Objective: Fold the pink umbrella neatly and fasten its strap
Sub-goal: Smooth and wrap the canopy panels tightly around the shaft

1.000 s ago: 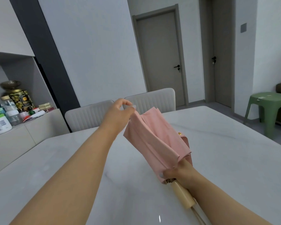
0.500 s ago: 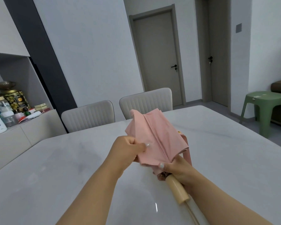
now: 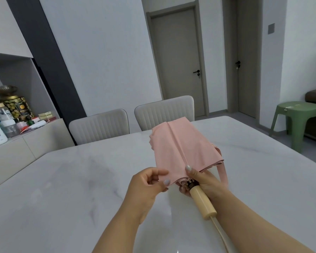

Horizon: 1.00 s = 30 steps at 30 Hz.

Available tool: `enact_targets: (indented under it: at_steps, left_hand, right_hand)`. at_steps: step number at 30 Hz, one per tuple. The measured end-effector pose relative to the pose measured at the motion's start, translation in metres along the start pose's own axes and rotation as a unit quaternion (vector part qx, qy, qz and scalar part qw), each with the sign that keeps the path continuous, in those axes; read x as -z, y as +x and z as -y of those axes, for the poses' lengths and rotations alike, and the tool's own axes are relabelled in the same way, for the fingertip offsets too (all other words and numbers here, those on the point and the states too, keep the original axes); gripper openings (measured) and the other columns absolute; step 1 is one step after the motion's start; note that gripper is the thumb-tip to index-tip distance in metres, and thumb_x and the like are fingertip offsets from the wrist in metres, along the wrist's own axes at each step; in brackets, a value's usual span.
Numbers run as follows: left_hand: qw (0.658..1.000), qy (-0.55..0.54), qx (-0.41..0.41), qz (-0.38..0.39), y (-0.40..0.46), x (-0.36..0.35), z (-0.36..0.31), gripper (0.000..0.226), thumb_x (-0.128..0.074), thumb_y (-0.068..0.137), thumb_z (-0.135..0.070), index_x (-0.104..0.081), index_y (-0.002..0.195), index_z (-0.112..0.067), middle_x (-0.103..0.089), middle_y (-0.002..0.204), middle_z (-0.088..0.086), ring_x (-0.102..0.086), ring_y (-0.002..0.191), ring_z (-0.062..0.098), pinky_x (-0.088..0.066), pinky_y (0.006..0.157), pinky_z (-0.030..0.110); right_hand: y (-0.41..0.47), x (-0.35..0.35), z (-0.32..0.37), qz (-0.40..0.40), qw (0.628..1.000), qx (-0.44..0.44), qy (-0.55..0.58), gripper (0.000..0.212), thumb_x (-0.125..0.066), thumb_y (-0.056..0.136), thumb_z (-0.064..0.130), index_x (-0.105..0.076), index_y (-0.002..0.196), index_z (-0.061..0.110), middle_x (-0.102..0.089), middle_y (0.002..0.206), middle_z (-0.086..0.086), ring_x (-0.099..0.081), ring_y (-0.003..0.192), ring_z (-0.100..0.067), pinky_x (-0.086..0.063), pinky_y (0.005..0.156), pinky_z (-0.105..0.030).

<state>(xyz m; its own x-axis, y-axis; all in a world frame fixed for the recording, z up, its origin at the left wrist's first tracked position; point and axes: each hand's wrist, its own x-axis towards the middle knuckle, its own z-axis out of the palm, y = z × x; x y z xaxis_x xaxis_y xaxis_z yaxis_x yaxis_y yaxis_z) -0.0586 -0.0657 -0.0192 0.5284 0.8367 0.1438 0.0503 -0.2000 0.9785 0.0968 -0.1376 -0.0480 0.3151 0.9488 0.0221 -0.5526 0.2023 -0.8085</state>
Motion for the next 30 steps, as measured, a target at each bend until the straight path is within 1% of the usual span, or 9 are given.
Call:
enact_targets:
  at_steps: [3, 8, 11, 14, 16, 18, 21, 25, 30]
  left_hand:
    - [0.999, -0.034, 0.013, -0.001, 0.000, -0.006, 0.010, 0.021, -0.071, 0.081, 0.009, -0.070, 0.094, -0.008, -0.070, 0.086, 0.016, -0.068, 0.073, 0.014, -0.057, 0.071, 0.025]
    - [0.997, -0.068, 0.041, 0.017, 0.000, -0.007, 0.021, 0.017, -0.070, 0.081, 0.010, -0.066, 0.091, -0.003, -0.065, 0.080, 0.014, -0.066, 0.075, 0.021, -0.057, 0.075, 0.033]
    - [0.998, -0.052, 0.036, 0.021, 0.006, 0.001, 0.014, 0.021, -0.079, 0.070, -0.003, -0.064, 0.084, -0.005, -0.060, 0.081, 0.015, -0.060, 0.076, 0.023, -0.055, 0.076, 0.036]
    - [0.997, -0.046, -0.002, -0.058, 0.024, 0.012, -0.010, 0.024, -0.076, 0.070, -0.010, -0.057, 0.084, -0.011, -0.057, 0.085, 0.009, -0.057, 0.081, 0.023, -0.052, 0.075, 0.035]
    - [0.992, -0.018, -0.051, -0.118, 0.037, 0.023, -0.036, 0.018, -0.068, 0.085, -0.008, -0.056, 0.094, -0.017, -0.057, 0.091, 0.005, -0.058, 0.084, 0.021, -0.051, 0.075, 0.033]
    - [0.986, 0.023, -0.095, -0.137, 0.050, 0.035, -0.066, 0.020, -0.060, 0.093, -0.015, -0.055, 0.110, -0.024, -0.057, 0.093, 0.001, -0.058, 0.084, 0.017, -0.051, 0.077, 0.033]
    - [0.984, 0.115, -0.104, -0.086, 0.067, 0.048, -0.102, 0.018, -0.053, 0.098, -0.027, -0.056, 0.116, -0.028, -0.060, 0.093, 0.001, -0.059, 0.078, 0.016, -0.050, 0.074, 0.032]
    - [0.970, 0.239, -0.041, 0.015, 0.082, 0.055, -0.122, 0.022, -0.053, 0.098, -0.033, -0.060, 0.096, -0.013, -0.058, 0.080, 0.001, -0.056, 0.066, 0.016, -0.046, 0.068, 0.030]
    - [0.968, 0.245, 0.018, 0.058, 0.086, 0.061, -0.125, 0.024, -0.059, 0.095, -0.025, -0.054, 0.074, -0.014, -0.060, 0.063, -0.002, -0.060, 0.057, 0.014, -0.049, 0.070, 0.032]
  right_hand:
    - [-0.003, 0.001, 0.000, -0.009, 1.000, 0.005, -0.012, 0.045, -0.080, 0.060, 0.017, -0.062, 0.097, 0.000, -0.068, 0.075, -0.016, -0.063, 0.066, -0.028, -0.056, 0.062, -0.036]
    - [-0.008, -0.002, 0.000, 0.000, 0.998, 0.021, -0.060, 0.038, -0.074, 0.063, 0.009, -0.063, 0.098, 0.001, -0.071, 0.078, -0.015, -0.065, 0.070, -0.029, -0.056, 0.064, -0.038]
    - [-0.012, -0.005, 0.001, 0.008, 0.994, 0.045, -0.099, 0.038, -0.073, 0.062, 0.009, -0.064, 0.098, 0.006, -0.073, 0.078, -0.010, -0.067, 0.068, -0.025, -0.056, 0.065, -0.038]
    - [-0.015, -0.006, 0.002, 0.005, 0.991, 0.057, -0.121, 0.032, -0.073, 0.060, 0.009, -0.067, 0.092, 0.007, -0.072, 0.076, -0.011, -0.066, 0.066, -0.025, -0.054, 0.067, -0.040]
    - [-0.017, -0.007, 0.001, 0.008, 0.989, 0.061, -0.134, 0.024, -0.073, 0.060, 0.008, -0.069, 0.084, 0.008, -0.070, 0.075, -0.015, -0.062, 0.068, -0.029, -0.052, 0.068, -0.041]
    - [-0.019, -0.008, 0.002, 0.010, 0.988, 0.064, -0.139, 0.023, -0.073, 0.060, 0.007, -0.070, 0.082, 0.008, -0.070, 0.073, -0.014, -0.062, 0.066, -0.028, -0.053, 0.066, -0.039]
    - [-0.021, -0.012, 0.003, 0.024, 0.986, 0.063, -0.151, 0.031, -0.074, 0.058, 0.006, -0.067, 0.087, 0.009, -0.072, 0.070, -0.007, -0.064, 0.063, -0.024, -0.055, 0.063, -0.036]
    - [-0.024, -0.015, 0.004, 0.037, 0.984, 0.063, -0.161, 0.048, -0.081, 0.050, 0.010, -0.065, 0.094, 0.010, -0.072, 0.071, -0.007, -0.066, 0.064, -0.025, -0.053, 0.061, -0.037]
    - [-0.026, -0.016, 0.006, 0.033, 0.985, 0.102, -0.136, 0.033, -0.075, 0.054, -0.002, -0.067, 0.081, 0.017, -0.072, 0.067, -0.006, -0.064, 0.065, -0.032, -0.050, 0.066, -0.044]
